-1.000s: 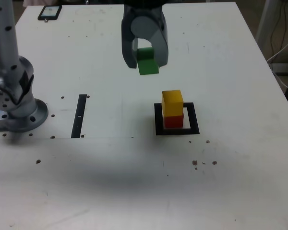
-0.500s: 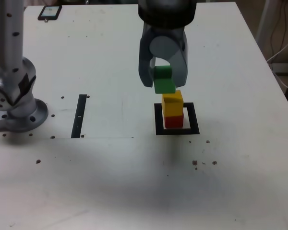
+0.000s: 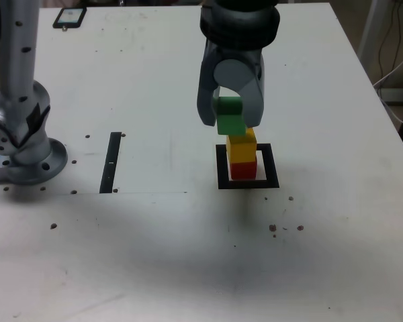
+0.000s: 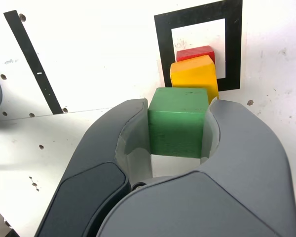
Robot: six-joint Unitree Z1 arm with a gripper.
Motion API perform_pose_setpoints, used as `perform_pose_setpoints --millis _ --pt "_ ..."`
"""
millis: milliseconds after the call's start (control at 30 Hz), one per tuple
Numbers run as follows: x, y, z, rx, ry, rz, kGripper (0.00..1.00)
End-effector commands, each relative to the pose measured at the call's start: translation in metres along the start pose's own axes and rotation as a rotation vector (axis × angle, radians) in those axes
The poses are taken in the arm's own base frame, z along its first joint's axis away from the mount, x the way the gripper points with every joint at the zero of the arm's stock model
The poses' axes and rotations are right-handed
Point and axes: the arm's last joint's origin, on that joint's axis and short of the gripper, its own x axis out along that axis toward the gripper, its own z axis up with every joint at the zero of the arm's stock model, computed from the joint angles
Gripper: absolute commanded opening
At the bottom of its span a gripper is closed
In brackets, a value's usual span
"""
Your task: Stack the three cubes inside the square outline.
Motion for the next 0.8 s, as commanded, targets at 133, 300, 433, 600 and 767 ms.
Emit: perform_pose_setpoints --millis 133,300,433,600,767 --pt "0.003 0.004 0.01 -0.002 -0.003 -0.004 0.24" --pt "0.005 0.005 0.014 0.0 -0.002 -0.008 0.24" --pt "0.007 0.007 0.014 -0.001 0.007 -0.014 0.28" --pt "0.011 0.008 0.014 -0.002 0.023 -0.027 0.45" --pt "0.015 0.009 0.018 0.002 0.028 -0.041 0.82"
